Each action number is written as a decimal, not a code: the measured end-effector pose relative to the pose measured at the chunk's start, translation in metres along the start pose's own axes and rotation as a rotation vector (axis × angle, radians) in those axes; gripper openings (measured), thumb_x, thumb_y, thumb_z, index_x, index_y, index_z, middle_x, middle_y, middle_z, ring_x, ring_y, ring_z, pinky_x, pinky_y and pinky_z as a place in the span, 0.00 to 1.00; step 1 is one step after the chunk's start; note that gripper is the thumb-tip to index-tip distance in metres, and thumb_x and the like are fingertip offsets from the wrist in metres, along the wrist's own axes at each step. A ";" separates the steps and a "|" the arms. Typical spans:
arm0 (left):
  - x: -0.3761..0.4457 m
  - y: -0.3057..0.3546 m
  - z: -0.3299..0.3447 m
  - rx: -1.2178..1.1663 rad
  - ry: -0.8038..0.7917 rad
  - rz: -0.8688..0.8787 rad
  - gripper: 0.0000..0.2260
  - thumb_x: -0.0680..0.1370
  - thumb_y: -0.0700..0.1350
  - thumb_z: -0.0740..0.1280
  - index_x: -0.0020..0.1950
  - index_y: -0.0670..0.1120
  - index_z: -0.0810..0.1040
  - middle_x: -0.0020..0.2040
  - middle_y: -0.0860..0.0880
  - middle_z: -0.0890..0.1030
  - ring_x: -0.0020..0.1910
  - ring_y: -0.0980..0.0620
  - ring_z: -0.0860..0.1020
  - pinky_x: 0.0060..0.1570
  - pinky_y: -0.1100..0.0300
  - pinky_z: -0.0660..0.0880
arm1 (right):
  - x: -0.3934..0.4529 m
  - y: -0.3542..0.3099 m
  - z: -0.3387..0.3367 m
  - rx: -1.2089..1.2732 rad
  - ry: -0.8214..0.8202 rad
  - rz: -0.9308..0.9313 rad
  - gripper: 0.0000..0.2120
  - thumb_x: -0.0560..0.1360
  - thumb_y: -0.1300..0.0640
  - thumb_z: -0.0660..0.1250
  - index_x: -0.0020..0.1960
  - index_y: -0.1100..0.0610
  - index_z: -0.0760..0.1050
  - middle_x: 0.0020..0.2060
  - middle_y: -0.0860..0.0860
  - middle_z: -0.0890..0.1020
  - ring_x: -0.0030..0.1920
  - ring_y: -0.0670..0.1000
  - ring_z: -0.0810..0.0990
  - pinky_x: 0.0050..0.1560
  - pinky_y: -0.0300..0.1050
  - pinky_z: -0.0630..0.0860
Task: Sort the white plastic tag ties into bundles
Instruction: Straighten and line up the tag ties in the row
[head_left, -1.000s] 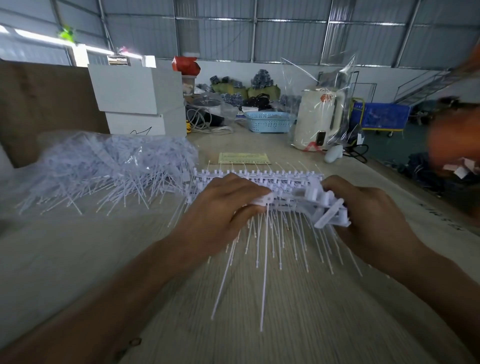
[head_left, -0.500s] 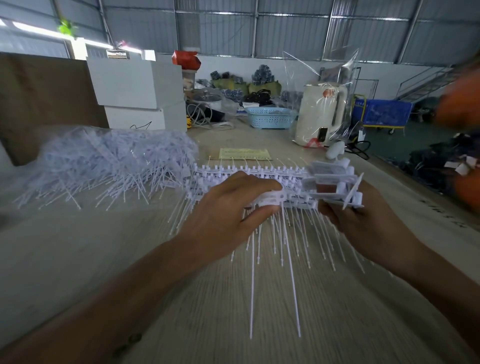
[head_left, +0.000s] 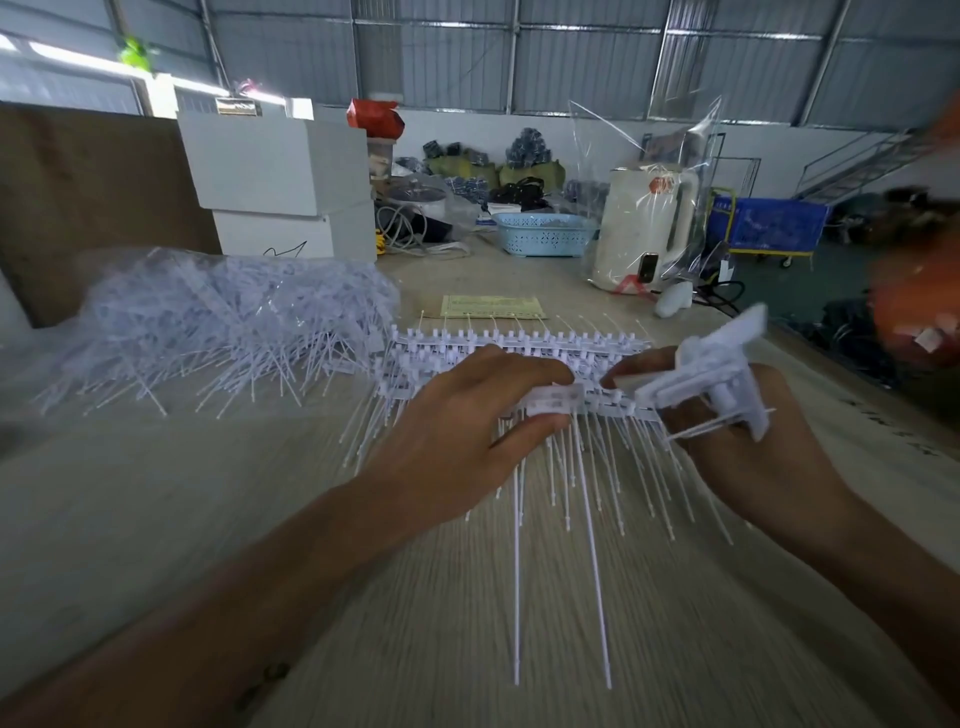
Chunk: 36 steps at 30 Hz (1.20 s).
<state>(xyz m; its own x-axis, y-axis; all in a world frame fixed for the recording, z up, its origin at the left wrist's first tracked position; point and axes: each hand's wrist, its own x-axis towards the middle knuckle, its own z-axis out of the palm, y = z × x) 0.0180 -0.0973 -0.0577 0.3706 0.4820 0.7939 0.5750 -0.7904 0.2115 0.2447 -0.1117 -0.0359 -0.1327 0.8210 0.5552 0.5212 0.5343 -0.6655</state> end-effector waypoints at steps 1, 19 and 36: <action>0.000 0.002 0.000 -0.021 0.005 -0.007 0.13 0.77 0.45 0.72 0.61 0.47 0.80 0.51 0.49 0.83 0.47 0.50 0.81 0.43 0.49 0.79 | 0.000 0.003 0.000 0.066 -0.024 0.026 0.09 0.81 0.70 0.59 0.43 0.68 0.73 0.29 0.50 0.76 0.30 0.47 0.73 0.32 0.45 0.72; -0.001 0.016 0.002 -0.105 -0.043 -0.016 0.17 0.80 0.53 0.66 0.67 0.52 0.70 0.59 0.50 0.80 0.55 0.50 0.80 0.49 0.48 0.79 | 0.002 0.003 0.015 0.232 -0.162 0.030 0.19 0.80 0.53 0.61 0.31 0.48 0.78 0.22 0.45 0.70 0.21 0.39 0.67 0.32 0.31 0.69; 0.003 0.009 0.002 0.174 -0.064 0.147 0.12 0.75 0.28 0.70 0.58 0.35 0.80 0.49 0.40 0.81 0.47 0.44 0.79 0.46 0.52 0.77 | -0.001 -0.004 0.006 0.206 -0.231 0.012 0.14 0.80 0.51 0.62 0.36 0.50 0.76 0.23 0.46 0.68 0.24 0.43 0.63 0.29 0.35 0.61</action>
<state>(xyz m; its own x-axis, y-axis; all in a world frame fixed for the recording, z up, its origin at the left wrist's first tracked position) 0.0261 -0.1025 -0.0551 0.5023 0.3937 0.7699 0.6260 -0.7798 -0.0096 0.2378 -0.1132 -0.0368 -0.3283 0.8389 0.4341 0.3455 0.5343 -0.7714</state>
